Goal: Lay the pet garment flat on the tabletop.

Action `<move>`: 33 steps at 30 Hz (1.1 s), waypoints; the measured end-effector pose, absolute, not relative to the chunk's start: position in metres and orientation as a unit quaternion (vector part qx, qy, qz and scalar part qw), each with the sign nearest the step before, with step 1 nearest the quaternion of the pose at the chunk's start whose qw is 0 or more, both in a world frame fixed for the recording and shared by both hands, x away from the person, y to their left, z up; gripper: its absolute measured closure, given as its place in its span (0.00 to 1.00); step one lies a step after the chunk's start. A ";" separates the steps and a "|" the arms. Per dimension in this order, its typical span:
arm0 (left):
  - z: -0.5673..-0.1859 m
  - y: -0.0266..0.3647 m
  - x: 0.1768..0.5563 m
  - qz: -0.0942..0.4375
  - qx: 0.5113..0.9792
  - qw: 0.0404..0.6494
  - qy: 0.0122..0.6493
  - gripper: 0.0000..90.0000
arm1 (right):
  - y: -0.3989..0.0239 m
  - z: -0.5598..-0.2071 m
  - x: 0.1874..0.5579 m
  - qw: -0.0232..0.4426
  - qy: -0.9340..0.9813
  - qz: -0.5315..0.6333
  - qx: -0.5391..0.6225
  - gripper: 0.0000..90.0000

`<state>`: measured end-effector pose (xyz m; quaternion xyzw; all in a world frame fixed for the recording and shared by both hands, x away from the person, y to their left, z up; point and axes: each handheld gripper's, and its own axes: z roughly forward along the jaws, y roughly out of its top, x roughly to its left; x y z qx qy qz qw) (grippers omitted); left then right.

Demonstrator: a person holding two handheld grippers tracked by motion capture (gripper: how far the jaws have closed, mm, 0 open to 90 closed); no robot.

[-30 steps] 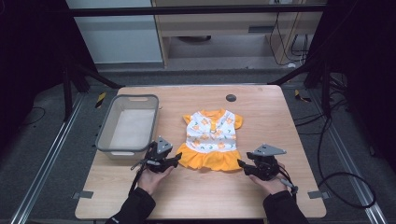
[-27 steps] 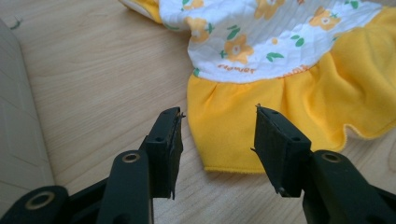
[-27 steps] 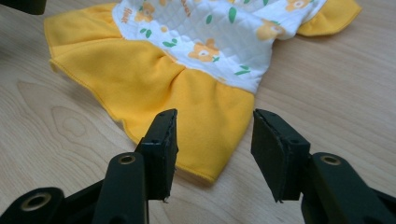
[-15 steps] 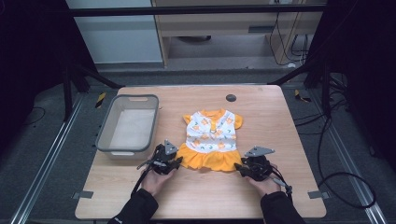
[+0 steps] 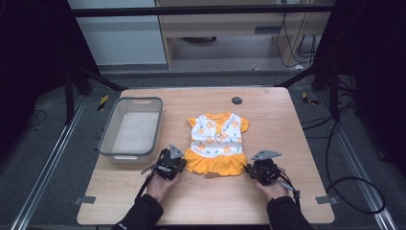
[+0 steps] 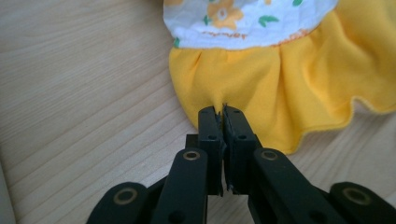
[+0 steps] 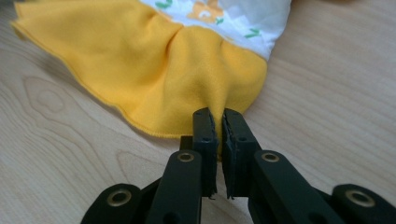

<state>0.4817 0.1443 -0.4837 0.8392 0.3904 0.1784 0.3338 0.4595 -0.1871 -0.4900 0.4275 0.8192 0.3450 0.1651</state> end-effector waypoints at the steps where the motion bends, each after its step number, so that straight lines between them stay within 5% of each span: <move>1: -0.481 0.145 0.480 0.175 0.837 0.340 0.392 0.96 | -0.189 -0.486 0.458 0.166 0.816 0.354 0.426 0.95; 12: -0.450 0.162 0.450 0.149 0.836 0.375 0.371 0.97 | -0.201 -0.461 0.432 0.150 0.815 0.397 0.395 0.95; 29: -0.474 0.160 0.412 0.107 0.866 0.333 0.357 0.95 | -0.209 -0.476 0.390 0.109 0.839 0.366 0.387 0.92; 33: -0.473 0.162 0.408 0.120 0.862 0.341 0.355 0.83 | -0.211 -0.481 0.389 0.124 0.837 0.368 0.384 0.81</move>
